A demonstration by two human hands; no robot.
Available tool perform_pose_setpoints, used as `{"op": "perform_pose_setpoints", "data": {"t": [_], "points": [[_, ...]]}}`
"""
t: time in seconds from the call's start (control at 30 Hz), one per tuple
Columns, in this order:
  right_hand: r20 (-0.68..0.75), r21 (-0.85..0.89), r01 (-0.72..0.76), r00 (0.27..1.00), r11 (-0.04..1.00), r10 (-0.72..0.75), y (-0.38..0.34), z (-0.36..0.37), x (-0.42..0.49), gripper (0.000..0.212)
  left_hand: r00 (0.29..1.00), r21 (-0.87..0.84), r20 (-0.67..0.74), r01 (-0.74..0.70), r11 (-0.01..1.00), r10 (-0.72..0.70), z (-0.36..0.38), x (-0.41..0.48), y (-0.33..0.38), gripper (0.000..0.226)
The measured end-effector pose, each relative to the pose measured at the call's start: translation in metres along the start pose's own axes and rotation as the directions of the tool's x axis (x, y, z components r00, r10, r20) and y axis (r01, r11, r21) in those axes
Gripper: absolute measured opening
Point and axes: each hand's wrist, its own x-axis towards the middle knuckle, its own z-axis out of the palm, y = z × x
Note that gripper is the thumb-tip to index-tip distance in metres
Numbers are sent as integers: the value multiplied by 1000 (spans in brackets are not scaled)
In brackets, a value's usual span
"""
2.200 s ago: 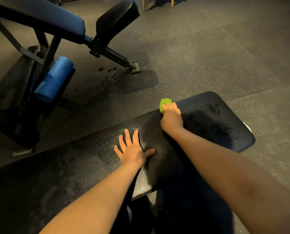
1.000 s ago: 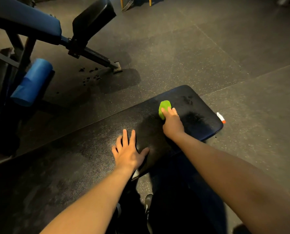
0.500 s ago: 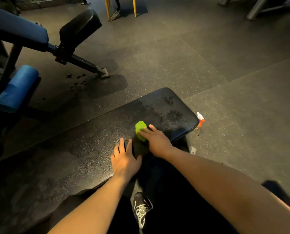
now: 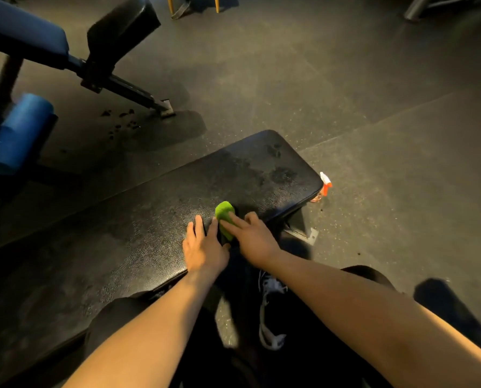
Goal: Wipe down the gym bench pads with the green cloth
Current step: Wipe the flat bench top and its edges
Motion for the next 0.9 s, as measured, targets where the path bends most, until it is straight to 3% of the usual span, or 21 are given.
{"op": "perform_pose_setpoints", "data": {"t": [0.13,0.23,0.3,0.4,0.5,0.57,0.67,0.83,0.9], "points": [[-93,42,-15,995,999,19,41,3,-17,69,998,-25,-14,57,998,-57,-2,2,10,79],[-196,174,-194,954,965,227,76,4,-16,65,994,-42,30,109,993,-108,-6,7,18,71],[-203,321,-336,889,886,411,86,2,-15,64,993,-20,42,114,993,-113,-6,5,21,67],[-178,473,-410,823,780,540,75,7,-17,63,991,28,63,113,993,-115,-4,3,27,66],[-162,567,-262,894,781,417,41,21,-27,45,988,78,80,125,989,-132,-3,2,34,68],[-219,629,-192,886,753,409,23,26,-36,17,994,142,69,77,987,-88,0,-1,44,70],[-237,711,-159,863,685,446,20,34,-33,48,995,150,86,28,988,-42,4,-6,60,75],[-264,492,-209,890,845,373,53,28,-35,54,996,156,86,22,988,-36,7,-6,64,72],[-288,441,-158,907,883,306,61,28,-33,43,995,175,100,0,985,-18,4,-4,62,70]]}}
